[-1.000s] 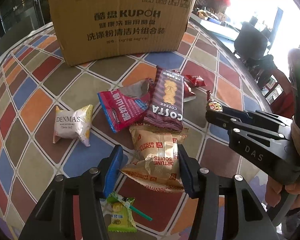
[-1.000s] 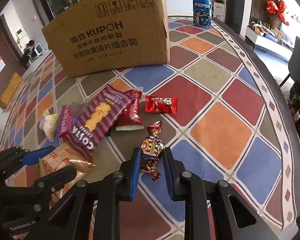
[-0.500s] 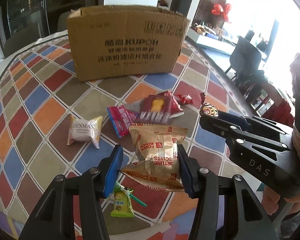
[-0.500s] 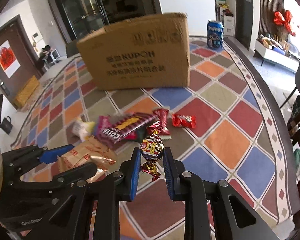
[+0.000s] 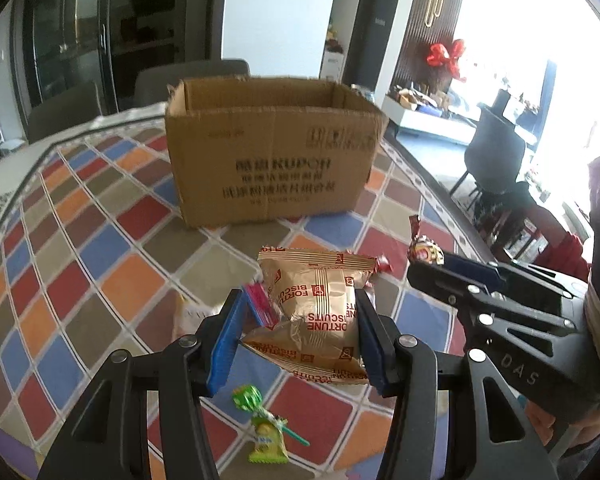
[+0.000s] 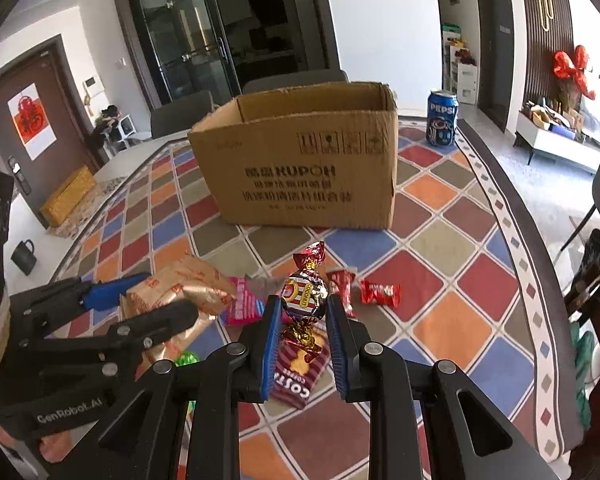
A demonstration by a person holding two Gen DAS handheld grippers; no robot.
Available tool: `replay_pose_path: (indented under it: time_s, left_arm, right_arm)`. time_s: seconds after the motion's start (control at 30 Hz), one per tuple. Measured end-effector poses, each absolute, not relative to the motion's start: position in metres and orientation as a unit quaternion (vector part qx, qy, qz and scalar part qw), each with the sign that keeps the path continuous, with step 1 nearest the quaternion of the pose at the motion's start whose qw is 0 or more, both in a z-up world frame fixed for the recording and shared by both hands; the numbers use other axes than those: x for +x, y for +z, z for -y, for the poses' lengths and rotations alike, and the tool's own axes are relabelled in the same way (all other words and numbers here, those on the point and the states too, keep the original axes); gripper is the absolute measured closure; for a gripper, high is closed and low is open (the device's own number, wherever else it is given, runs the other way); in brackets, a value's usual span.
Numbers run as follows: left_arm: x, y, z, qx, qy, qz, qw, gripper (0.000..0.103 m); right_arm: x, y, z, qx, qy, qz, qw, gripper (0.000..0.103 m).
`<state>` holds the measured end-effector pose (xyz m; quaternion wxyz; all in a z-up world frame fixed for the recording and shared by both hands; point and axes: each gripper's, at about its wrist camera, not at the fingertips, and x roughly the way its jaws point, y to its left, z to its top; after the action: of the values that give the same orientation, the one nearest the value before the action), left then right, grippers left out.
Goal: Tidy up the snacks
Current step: 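Carry the candy in right tool and biscuit bag in left tool over the box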
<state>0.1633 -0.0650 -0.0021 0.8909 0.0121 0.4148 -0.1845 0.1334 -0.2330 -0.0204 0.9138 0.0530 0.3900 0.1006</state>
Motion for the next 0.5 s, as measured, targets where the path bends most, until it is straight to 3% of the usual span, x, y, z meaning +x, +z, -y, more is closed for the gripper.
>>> replay_pose_path:
  time_s: [0.5]
  left_arm:
    - [0.203, 0.058, 0.056, 0.009, -0.164, -0.33, 0.929, 0.05]
  right_arm:
    - [0.167, 0.028, 0.229, 0.048, 0.097, -0.317, 0.942, 0.079]
